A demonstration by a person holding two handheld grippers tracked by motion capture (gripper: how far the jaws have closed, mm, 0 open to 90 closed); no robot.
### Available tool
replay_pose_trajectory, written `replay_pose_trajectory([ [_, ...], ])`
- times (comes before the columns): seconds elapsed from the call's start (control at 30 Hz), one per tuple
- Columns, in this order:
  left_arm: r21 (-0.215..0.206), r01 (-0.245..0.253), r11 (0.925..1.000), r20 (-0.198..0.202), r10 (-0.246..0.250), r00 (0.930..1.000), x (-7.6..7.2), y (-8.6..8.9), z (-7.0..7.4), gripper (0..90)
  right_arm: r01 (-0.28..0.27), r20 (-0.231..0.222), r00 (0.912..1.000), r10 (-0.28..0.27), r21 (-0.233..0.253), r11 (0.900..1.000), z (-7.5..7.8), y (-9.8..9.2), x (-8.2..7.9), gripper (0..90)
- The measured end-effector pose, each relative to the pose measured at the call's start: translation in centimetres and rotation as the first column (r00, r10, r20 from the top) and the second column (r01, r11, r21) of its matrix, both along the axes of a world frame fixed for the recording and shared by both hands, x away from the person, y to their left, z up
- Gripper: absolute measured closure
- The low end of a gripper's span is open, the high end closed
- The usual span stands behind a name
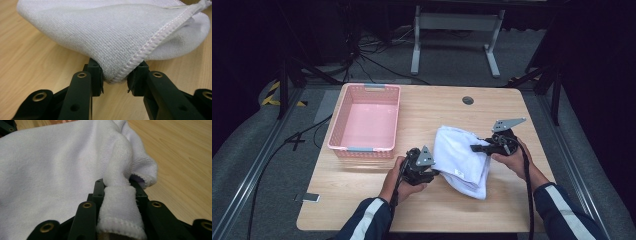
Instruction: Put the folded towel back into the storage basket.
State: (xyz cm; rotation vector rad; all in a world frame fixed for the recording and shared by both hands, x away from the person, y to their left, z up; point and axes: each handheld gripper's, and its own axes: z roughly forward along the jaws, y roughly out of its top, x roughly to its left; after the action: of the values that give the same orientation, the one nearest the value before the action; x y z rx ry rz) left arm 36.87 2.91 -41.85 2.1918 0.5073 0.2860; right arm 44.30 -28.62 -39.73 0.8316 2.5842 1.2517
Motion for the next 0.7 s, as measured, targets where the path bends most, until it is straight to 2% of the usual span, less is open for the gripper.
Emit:
replay_pose_trajectory([
  [0.2, 0.0, -0.036, 0.9994, 0.025, 0.036, 0.9991, 0.1, 1.6, 1.1, 69.0, -0.025, 0.025, 0.9994, 0.025, 0.012, 1.0, 1.3, 2.3, 1.2, 71.2],
  [0.3, -0.007, -0.066, 0.9978, 0.051, 0.066, 0.9965, 0.2, 3.1, 2.1, 69.0, -0.042, 0.037, 0.9985, 0.041, 0.022, 0.999, 2.2, 3.4, 1.9, 71.2],
  [0.4, -0.002, -0.079, 0.9969, 0.065, 0.079, 0.9947, 0.2, 3.7, 2.5, 69.0, -0.056, 0.049, 0.9973, 0.055, 0.021, 0.998, 3.1, 4.7, 2.4, 71.2],
  [0.6, -0.003, -0.12, 0.9927, 0.095, 0.12, 0.9882, 0.2, 5.7, 3.5, 69.0, -0.074, 0.067, 0.9951, 0.073, 0.02, 0.997, 4.1, 6.6, 3.2, 71.2],
  [0.7, -0.013, -0.157, 0.9875, 0.104, 0.158, 0.982, 0.2, 7.2, 4.1, 69.0, -0.09, 0.076, 0.9932, 0.088, 0.028, 0.996, 4.9, 8.2, 3.9, 71.2],
])
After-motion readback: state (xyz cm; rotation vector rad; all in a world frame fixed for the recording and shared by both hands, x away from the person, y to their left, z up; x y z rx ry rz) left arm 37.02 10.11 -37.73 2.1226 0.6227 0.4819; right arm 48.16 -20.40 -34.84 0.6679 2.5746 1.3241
